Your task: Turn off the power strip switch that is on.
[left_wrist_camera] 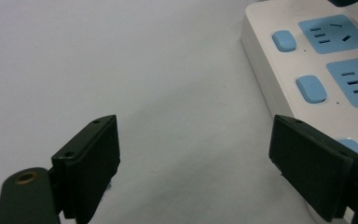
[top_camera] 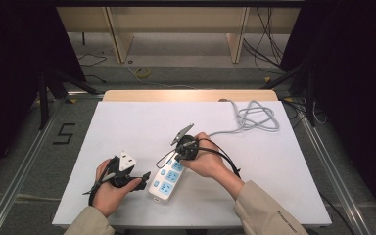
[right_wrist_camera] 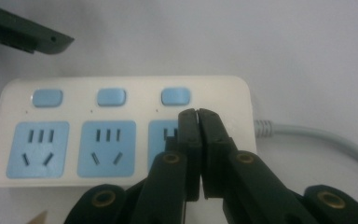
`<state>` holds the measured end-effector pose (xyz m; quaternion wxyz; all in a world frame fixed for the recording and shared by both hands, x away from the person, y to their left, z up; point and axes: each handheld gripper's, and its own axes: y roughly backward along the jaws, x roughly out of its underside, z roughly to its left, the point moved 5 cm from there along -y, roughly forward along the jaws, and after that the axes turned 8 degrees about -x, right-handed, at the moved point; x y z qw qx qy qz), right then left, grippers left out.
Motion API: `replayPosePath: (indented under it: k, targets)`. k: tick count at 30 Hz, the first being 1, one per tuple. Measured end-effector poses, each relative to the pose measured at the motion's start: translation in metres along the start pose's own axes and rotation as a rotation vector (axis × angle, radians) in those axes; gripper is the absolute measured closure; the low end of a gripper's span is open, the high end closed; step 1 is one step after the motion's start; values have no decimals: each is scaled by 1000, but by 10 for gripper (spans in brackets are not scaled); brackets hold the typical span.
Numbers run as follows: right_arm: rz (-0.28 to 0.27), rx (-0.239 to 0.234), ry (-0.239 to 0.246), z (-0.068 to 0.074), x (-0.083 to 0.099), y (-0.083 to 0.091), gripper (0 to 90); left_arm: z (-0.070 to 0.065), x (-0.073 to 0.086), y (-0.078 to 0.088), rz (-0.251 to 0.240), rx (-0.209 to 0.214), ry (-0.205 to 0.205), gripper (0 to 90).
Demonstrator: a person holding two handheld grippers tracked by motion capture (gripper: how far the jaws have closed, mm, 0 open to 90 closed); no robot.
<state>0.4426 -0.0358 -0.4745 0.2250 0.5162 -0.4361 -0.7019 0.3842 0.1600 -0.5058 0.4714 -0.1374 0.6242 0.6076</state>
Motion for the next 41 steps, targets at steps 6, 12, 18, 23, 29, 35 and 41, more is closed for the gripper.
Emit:
replayPosePath:
  k: [6, 12, 18, 23, 29, 35, 41]
  targets:
    - [-24, 4, -30, -5, 17, 13, 859, 0, 0, 0, 1, -1, 1, 158]
    - [-52, 13, -67, -9, 41, 24, 809, 0, 1, 0, 4, -2, 0, 158]
    - [-81, 29, -101, -13, 64, 37, 762, 1, 2, 0, 9, -2, 4, 158]
    - [-121, 40, -130, -16, 87, 49, 720, 1, 2, 0, 13, -3, 4, 158]
    - [-168, 58, -164, -15, 115, 60, 670, 1, 3, 0, 14, -7, 4, 157]
    - [-199, 62, -183, -14, 134, 66, 632, 1, 3, 0, 16, -8, 6, 156]
    - [-223, 68, -197, -16, 142, 69, 591, 3, 3, -2, 22, -7, 9, 155]
